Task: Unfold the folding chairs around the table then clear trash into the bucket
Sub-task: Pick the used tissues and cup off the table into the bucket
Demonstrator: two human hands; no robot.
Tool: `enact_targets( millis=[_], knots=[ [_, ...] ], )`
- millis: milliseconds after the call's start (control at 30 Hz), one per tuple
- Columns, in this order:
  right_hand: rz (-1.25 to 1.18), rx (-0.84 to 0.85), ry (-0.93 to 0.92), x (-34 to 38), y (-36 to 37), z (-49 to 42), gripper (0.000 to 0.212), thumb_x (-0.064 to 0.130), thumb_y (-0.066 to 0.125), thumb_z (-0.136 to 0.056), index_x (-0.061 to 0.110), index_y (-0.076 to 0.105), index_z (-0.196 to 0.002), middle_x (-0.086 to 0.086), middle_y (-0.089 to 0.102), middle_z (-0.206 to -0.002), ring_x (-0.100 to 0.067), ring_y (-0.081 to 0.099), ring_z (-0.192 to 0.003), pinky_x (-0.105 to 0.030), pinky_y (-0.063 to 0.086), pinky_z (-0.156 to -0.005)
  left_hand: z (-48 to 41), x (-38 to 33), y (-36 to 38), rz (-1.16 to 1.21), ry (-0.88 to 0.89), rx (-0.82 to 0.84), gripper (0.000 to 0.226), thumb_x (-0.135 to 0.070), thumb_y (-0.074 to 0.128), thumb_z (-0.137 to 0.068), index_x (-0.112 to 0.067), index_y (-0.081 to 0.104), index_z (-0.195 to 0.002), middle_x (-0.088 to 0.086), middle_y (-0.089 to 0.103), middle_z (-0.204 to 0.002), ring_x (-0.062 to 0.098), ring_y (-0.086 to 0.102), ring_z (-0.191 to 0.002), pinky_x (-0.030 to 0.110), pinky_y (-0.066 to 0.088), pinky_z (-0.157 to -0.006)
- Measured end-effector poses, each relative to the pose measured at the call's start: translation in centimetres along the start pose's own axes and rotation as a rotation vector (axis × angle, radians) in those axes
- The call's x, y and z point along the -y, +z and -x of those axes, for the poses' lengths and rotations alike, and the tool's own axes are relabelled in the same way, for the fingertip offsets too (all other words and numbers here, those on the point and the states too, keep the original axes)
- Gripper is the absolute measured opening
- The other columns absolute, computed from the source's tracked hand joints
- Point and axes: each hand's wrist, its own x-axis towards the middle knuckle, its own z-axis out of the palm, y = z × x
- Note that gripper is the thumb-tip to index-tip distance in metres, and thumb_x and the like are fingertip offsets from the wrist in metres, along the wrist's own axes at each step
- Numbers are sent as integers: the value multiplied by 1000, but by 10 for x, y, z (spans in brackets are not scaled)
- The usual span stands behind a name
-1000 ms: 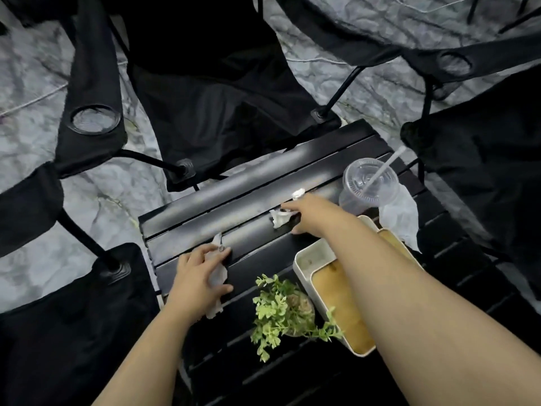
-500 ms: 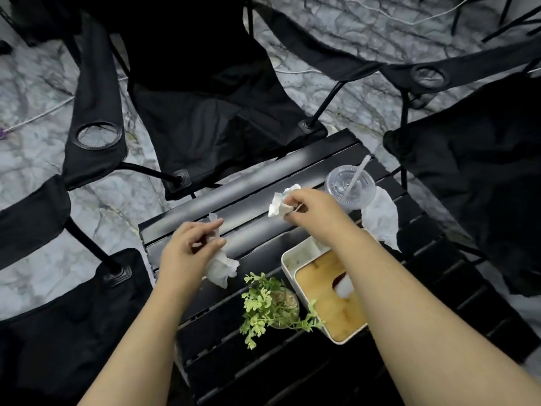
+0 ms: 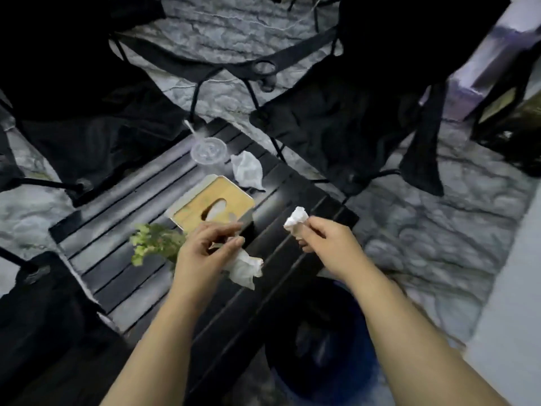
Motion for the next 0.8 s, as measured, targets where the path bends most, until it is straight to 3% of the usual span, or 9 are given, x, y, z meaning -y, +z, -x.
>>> enact_targets(
  millis=[67, 100, 167, 267, 333, 433, 567, 633, 800],
  knots=[
    [-9, -64, 47, -41, -19, 35, 26, 27, 59, -88, 27, 58, -62, 3, 59, -67, -16, 61, -72, -28, 56, -65, 30, 12, 40, -50, -18, 85, 28, -11, 70, -79, -39, 72, -78, -7, 62, -88, -1, 58, -79, 18, 47, -71],
    [-4, -95, 73, -64, -25, 50, 27, 21, 60, -87, 27, 55, -61, 4, 57, -66, -16, 59, -69, -35, 57, -66, 45, 21, 58, -90, -28, 125, 25, -12, 70, -80, -37, 71, -78, -4, 62, -89, -2, 57, -78, 18, 47, -70],
    [-6, -142, 161, -113, -30, 77, 27, 14, 60, -85, 31, 51, -67, -3, 59, -74, -23, 59, -68, -48, 58, -70, 71, 46, 89, -186, -51, 202, 24, -12, 69, -81, -35, 66, -78, -1, 61, -89, -3, 56, -74, 16, 45, -69],
    [-24, -139, 289, -179, -19, 106, 28, 8, 54, -86, 35, 46, -81, -7, 63, -89, -24, 64, -72, -54, 56, -70, 100, 88, 120, -319, -77, 315, 27, -10, 68, -82, -36, 63, -78, -1, 61, -88, -1, 56, -76, 12, 42, -68],
    [-30, -148, 355, -211, -3, 115, 24, 7, 51, -87, 31, 46, -85, -7, 60, -92, -24, 61, -73, -49, 56, -70, 111, 113, 134, -383, -104, 361, 25, -11, 66, -83, -35, 62, -78, -8, 58, -87, -1, 55, -78, 13, 41, -70],
    [-8, -122, 392, -246, 24, 117, 12, 9, 47, -89, 21, 48, -91, -6, 56, -91, -22, 49, -68, -36, 41, -57, 116, 146, 149, -485, -132, 398, 15, -14, 63, -85, -28, 64, -86, -8, 56, -90, -1, 54, -83, 8, 38, -72],
    [1, -86, 453, -273, 50, 114, 30, 21, 51, -93, 24, 50, -123, -2, 56, -113, -23, 57, -96, -40, 52, -77, 120, 178, 160, -499, -327, 514, 27, -24, 59, -89, -28, 62, -116, -8, 56, -118, 8, 50, -111, 25, 39, -87],
    [11, -106, 499, -278, 50, 114, 38, 19, 49, -94, 22, 45, -132, -5, 51, -131, -26, 53, -112, -37, 47, -86, 120, 182, 164, -499, -386, 529, 33, -26, 57, -91, -31, 56, -124, -4, 53, -131, 10, 45, -125, 31, 40, -96],
    [-46, -108, 506, -268, 28, 121, 36, 21, 50, -94, 24, 47, -130, -3, 46, -138, -22, 54, -112, -30, 42, -80, 116, 163, 159, -413, -351, 468, 25, -27, 54, -92, -34, 57, -116, -1, 55, -130, 15, 49, -124, 40, 44, -102]
  ],
)
